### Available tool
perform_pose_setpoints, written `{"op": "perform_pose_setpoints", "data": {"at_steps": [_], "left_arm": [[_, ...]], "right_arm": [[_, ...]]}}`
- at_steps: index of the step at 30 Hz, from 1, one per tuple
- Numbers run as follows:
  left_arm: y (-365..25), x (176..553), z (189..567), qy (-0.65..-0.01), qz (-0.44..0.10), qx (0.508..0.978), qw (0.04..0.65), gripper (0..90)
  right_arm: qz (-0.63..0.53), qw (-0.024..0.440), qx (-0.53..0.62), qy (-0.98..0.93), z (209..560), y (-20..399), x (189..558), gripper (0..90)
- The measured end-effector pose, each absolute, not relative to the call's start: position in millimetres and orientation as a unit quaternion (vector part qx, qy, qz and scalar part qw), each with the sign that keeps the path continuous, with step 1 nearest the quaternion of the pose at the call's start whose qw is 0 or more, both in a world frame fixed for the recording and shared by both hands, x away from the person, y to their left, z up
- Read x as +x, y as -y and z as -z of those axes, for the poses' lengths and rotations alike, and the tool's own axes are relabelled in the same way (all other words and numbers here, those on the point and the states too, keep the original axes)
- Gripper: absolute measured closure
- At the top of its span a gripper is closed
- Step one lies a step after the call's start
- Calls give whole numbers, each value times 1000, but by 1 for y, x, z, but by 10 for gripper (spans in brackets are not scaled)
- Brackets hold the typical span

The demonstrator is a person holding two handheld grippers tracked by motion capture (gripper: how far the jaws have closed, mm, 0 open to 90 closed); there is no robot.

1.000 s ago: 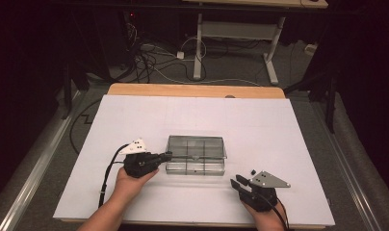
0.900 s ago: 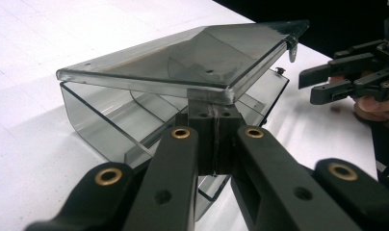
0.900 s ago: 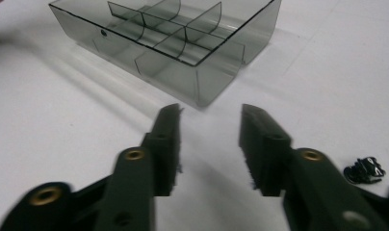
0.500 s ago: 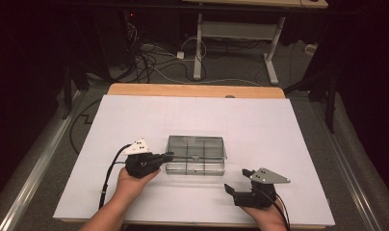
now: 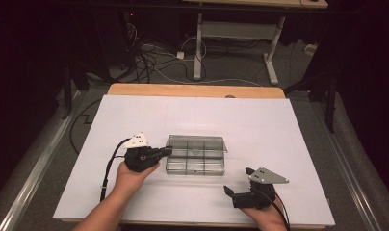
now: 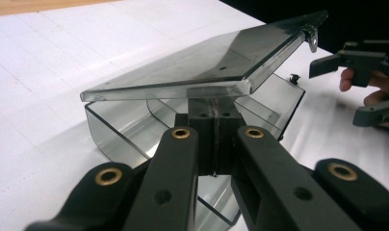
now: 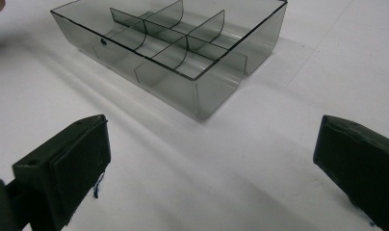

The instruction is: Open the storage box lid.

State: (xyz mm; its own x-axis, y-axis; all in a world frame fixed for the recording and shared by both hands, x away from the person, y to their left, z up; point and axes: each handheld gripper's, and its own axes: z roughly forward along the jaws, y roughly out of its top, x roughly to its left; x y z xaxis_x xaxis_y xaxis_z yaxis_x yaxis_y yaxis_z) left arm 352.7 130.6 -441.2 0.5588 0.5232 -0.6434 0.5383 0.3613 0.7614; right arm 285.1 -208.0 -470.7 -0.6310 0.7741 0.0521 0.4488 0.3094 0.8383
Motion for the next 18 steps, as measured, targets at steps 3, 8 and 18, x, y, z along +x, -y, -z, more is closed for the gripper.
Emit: {"op": "perform_pose_setpoints", "data": {"at_steps": [3,8,18], "left_arm": [[-131,355,441,-471,7,562,680,873],[-131,358,438,-471,6,559,683,874],[-126,369,435,-469,5,561,682,874]], "right_arm": [[-443,185,387,-787,471,208,286,4],[-446,188,388,-785,471,207,287,4],[-446,190,385,-786,473,207,287,5]]}}
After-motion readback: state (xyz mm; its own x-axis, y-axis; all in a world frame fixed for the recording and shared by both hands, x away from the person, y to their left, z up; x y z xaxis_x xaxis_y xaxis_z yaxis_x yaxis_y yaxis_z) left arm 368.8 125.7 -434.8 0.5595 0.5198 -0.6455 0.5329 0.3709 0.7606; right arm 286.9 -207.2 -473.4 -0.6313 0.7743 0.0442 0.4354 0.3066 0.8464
